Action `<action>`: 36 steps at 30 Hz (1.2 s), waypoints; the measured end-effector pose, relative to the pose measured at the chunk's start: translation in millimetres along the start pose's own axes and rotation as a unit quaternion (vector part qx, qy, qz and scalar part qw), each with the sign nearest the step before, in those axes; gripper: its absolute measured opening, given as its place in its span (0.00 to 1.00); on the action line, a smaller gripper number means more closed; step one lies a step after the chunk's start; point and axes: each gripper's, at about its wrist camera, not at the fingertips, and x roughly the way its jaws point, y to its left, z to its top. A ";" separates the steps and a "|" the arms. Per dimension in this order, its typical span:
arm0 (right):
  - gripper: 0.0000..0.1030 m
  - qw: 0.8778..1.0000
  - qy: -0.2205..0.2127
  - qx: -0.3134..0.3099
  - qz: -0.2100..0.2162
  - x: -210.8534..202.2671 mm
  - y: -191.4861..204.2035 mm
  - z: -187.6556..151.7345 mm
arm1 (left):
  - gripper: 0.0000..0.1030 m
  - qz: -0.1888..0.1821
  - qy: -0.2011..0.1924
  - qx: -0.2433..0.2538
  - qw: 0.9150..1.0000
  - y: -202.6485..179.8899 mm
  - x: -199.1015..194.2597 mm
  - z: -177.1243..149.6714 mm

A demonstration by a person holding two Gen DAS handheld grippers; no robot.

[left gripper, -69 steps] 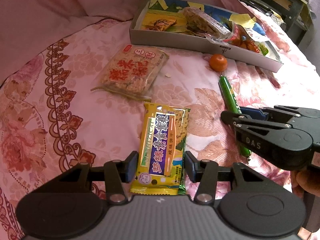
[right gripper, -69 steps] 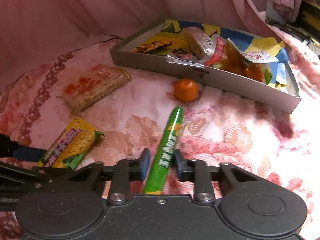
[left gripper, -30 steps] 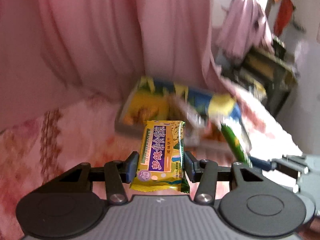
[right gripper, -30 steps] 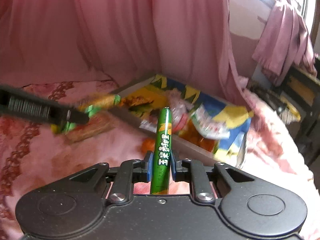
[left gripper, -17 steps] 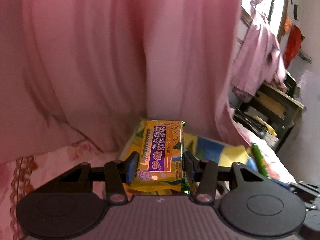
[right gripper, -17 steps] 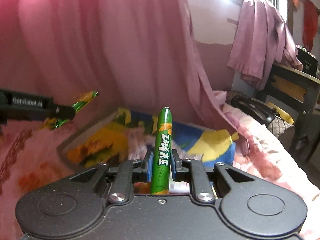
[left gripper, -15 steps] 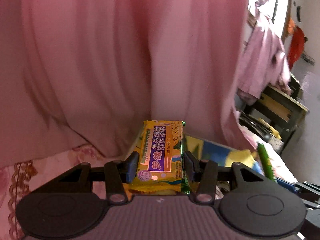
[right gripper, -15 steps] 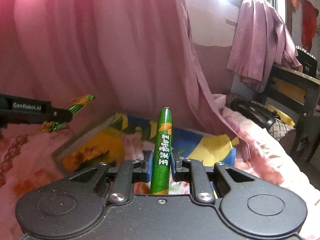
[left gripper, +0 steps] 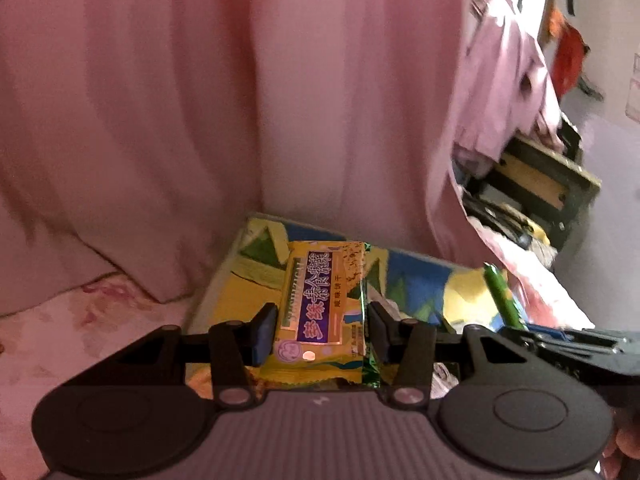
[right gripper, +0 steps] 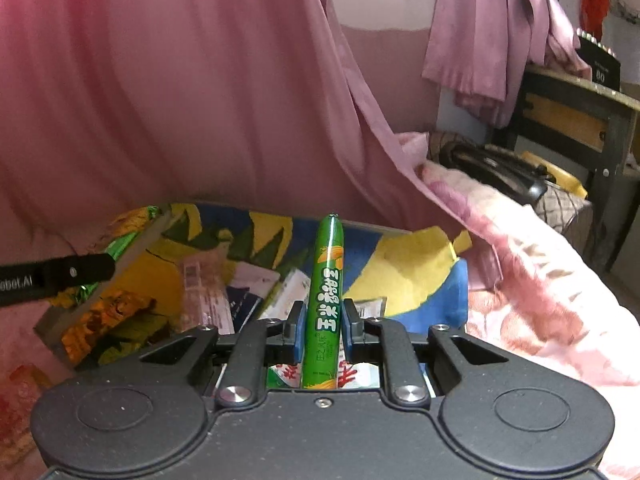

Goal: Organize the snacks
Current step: 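Open left tool releasing the biscuit packet in tray while right tool releases the stick, then withdraw both tools from the tray back toward the remaining snacks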

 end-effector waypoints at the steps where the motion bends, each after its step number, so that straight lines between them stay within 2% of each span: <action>1: 0.19 1.000 0.003 0.000 0.000 2.2 0.8 -1.3 | 0.51 0.001 0.006 0.004 1.000 -2.0 1.9 -1.7; 14: 0.18 0.999 0.031 0.008 0.007 16.4 4.9 -9.3 | 0.51 0.008 0.070 0.013 0.997 -6.4 20.8 -15.2; 21: 0.26 1.000 0.025 0.012 0.016 10.3 5.5 -10.3 | 0.53 0.013 0.093 0.004 0.996 -7.5 22.3 -17.1; 24: 0.31 1.000 0.020 0.020 0.013 3.9 4.9 -10.3 | 0.55 0.018 0.096 -0.003 0.995 -8.5 18.4 -16.8; 29: 0.41 0.999 0.000 0.037 0.013 -18.9 3.1 -8.0 | 0.74 0.023 0.076 -0.009 0.997 -13.0 -2.0 -8.7; 32: 0.54 0.998 -0.028 0.045 0.015 -41.0 2.5 -5.7 | 0.81 0.025 0.052 -0.009 0.998 -17.0 -21.8 -1.3; 36: 0.69 0.996 -0.071 0.054 0.017 -72.5 0.9 -2.9 | 0.86 0.035 0.019 -0.008 0.999 -21.7 -53.1 8.3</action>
